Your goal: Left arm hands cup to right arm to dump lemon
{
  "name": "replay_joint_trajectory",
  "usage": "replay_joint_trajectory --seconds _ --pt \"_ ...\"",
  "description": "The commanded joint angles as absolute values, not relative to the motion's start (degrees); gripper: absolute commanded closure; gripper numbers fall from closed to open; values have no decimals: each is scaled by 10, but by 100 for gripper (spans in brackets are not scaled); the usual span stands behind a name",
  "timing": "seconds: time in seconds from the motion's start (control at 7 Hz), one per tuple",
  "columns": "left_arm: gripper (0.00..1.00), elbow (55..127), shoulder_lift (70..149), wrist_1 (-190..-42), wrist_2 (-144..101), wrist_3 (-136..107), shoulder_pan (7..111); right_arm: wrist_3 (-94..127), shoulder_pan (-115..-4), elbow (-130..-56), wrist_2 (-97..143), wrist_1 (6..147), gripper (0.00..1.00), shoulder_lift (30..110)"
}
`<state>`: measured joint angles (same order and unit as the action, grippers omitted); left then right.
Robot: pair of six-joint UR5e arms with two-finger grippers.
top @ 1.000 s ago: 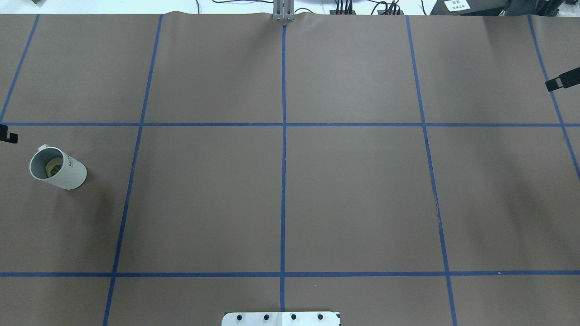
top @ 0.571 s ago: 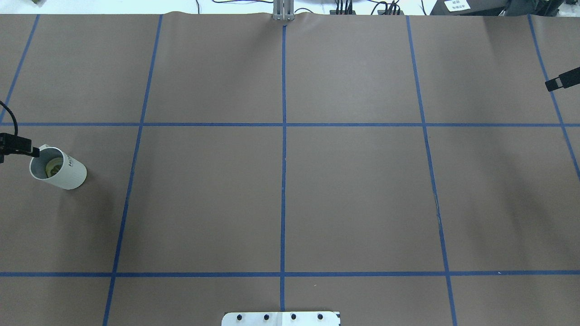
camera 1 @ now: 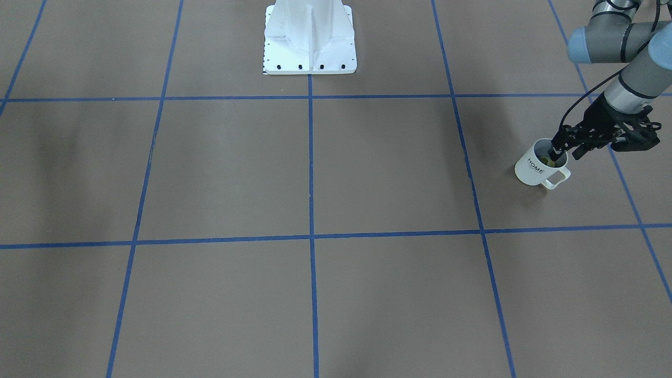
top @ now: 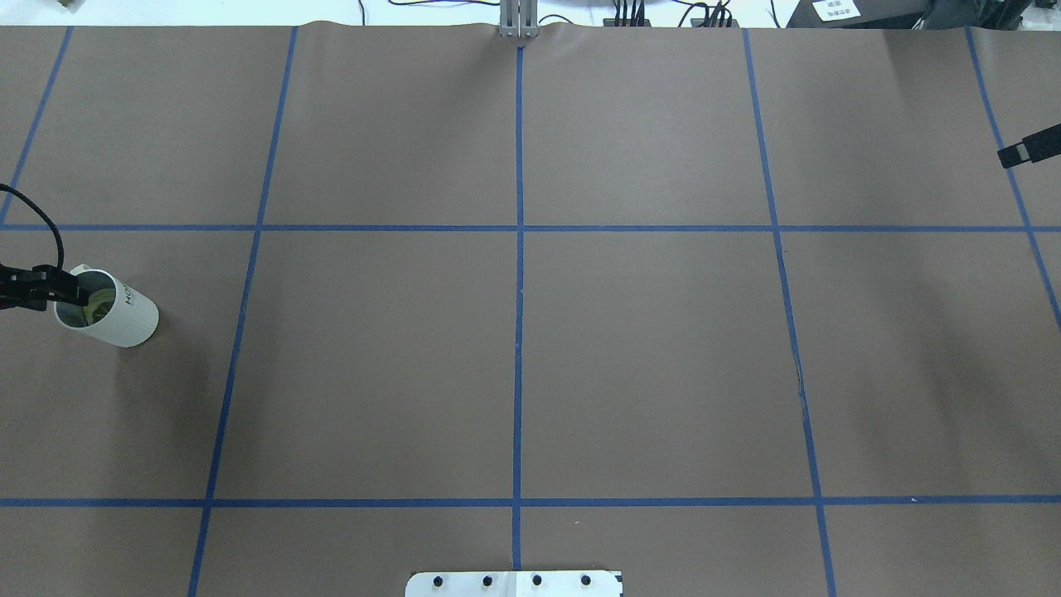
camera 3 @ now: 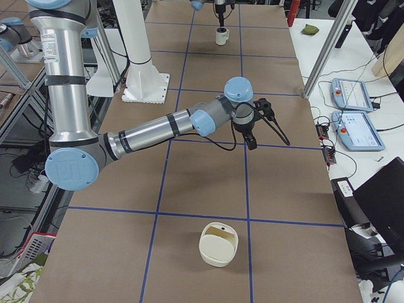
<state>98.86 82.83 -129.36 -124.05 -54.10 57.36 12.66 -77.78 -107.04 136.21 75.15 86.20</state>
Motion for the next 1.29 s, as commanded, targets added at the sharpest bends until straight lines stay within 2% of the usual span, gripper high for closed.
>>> replay_joint_trajectory --seconds 0.0,0.57,0.71,0.86,1.14 --pt "100 1004 819 -1295 -1239 -536 572 127 -778 -1070 1361 751 0 862" --pt "100 1061 801 -1288 -1245 -536 573 123 -775 -1071 1361 751 0 859" --pt "100 1080 809 -1270 -1247 -537 577 126 -773 -1071 1361 751 1 837" --pt "100 1101 838 -1220 -1246 -537 579 114 -757 -1066 1360 751 1 791" --pt "100 1106 945 -1118 -1243 -544 581 110 -694 -1059 1357 751 3 717"
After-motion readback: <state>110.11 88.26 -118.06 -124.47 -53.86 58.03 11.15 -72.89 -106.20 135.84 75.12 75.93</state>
